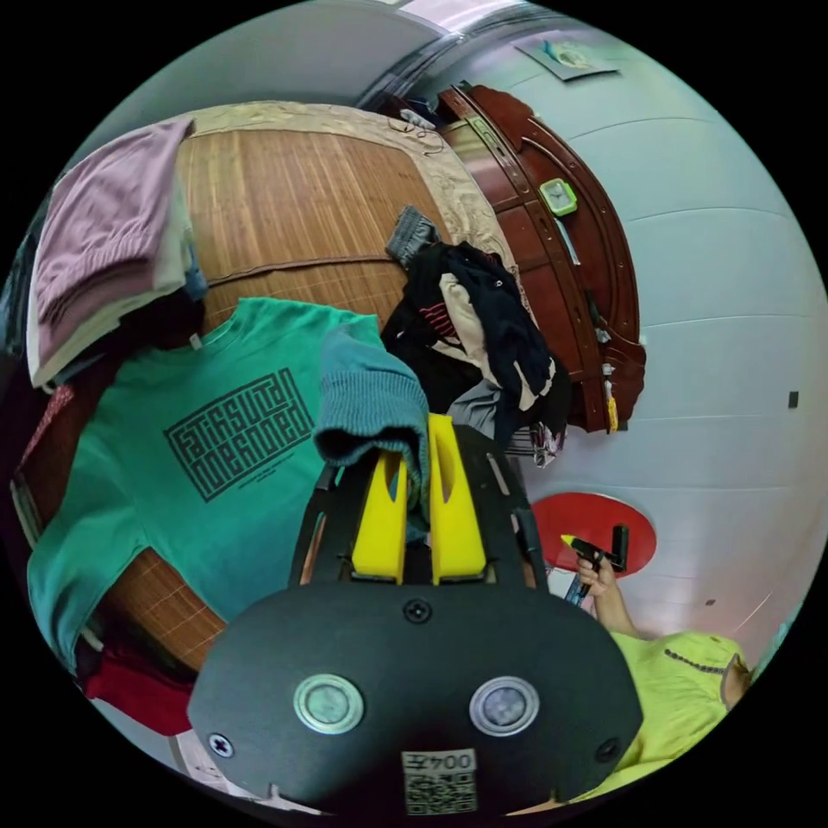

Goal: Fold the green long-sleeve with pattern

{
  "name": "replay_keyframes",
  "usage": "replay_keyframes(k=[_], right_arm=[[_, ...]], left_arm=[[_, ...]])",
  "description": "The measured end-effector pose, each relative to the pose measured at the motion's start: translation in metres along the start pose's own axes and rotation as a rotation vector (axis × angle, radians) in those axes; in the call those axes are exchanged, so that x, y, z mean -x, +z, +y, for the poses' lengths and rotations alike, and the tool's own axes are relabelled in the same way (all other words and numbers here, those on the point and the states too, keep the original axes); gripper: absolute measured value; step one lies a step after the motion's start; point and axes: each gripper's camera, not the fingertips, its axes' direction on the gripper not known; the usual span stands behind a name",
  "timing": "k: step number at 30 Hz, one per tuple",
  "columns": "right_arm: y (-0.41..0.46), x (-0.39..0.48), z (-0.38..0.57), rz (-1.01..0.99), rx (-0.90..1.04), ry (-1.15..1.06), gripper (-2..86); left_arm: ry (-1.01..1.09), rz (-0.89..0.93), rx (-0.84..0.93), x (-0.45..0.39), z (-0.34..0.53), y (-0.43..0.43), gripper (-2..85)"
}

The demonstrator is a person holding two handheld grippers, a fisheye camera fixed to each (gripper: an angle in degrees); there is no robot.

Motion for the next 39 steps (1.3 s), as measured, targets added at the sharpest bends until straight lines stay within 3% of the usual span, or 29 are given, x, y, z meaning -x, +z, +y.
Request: replay_keyframes(k=[9, 14, 24, 31, 39], right_arm=[[0.042, 0.051, 0.093, 0.091, -0.023, 0.007, -0.7], [0.056, 0.072, 0.133, 0.134, -0.040, 0.021, -0.7], [0.088, 0.090, 0.176, 0.205, -0.013, 0.069, -0.8], [0.106, 0.109, 0.195, 0.253, 0.008, 0.070, -0.8], [0.148, 0.138, 0.188, 0.304, 0.051, -0.015, -0.7]], left_arm=[[-0.123, 0.010, -0.050, 0.118, 0.061, -0.025, 5.8], [-0.011, -0.034, -0.083, 0.130, 0.081, -0.055, 5.9], [0.000, -0.215, 0.006, 0.194, 0.168, -0.014, 6.6], [-0.056, -0.421, 0.182, 0.252, 0.248, 0.022, 14.2], [-0.070, -0.434, 0.223, 0.276, 0.325, 0.016, 13.9]])
